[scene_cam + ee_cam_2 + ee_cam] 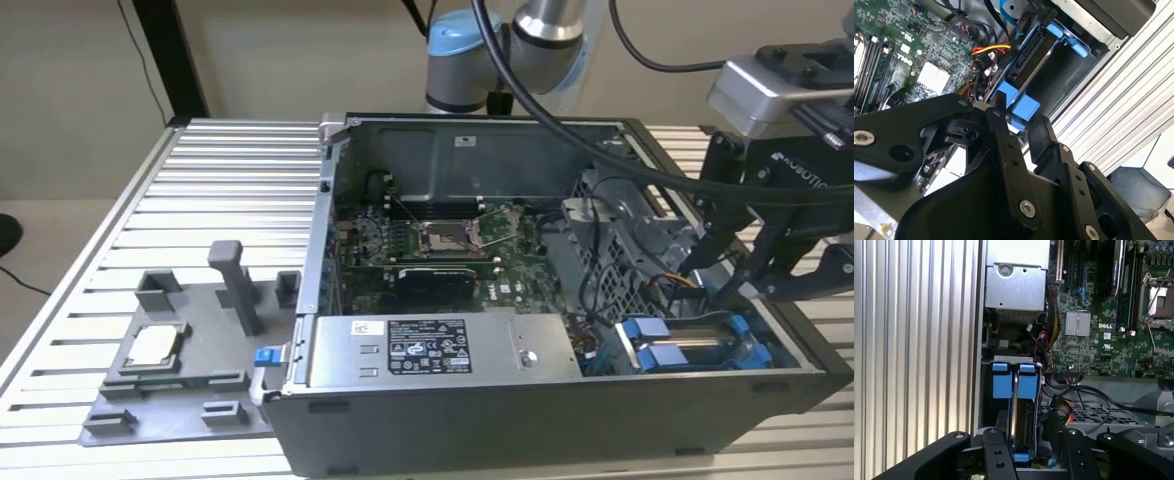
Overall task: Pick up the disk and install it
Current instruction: 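Insert the first disk wire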
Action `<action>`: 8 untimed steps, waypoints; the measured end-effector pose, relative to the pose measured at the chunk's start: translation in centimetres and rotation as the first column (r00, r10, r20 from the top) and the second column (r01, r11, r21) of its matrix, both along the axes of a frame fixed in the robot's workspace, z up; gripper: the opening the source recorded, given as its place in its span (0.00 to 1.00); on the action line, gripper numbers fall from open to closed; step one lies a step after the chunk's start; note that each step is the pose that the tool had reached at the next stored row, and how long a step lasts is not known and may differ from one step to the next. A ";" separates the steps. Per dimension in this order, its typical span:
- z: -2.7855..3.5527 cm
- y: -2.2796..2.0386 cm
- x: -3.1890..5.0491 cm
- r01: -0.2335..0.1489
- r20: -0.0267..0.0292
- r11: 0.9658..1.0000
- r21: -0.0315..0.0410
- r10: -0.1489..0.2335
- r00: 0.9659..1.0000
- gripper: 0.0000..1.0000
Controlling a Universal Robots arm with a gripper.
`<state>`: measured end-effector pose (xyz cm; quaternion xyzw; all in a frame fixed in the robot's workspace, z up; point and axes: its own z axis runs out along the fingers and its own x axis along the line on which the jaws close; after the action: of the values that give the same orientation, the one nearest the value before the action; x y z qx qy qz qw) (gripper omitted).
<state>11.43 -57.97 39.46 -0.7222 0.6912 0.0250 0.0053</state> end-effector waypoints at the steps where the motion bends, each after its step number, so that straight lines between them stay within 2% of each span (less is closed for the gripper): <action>1: -0.10 0.01 0.02 0.000 0.000 1.000 0.005 0.000 1.000 1.00; 2: -0.19 0.03 0.03 0.000 0.000 1.000 0.013 0.000 1.000 1.00; 6: -0.38 0.05 0.43 0.000 0.000 0.998 0.055 0.000 1.000 1.00; 8: -0.55 0.03 0.65 0.001 0.000 0.998 0.071 -0.001 1.000 1.00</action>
<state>12.08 -57.94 38.91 -0.7213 0.6902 0.0494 0.0309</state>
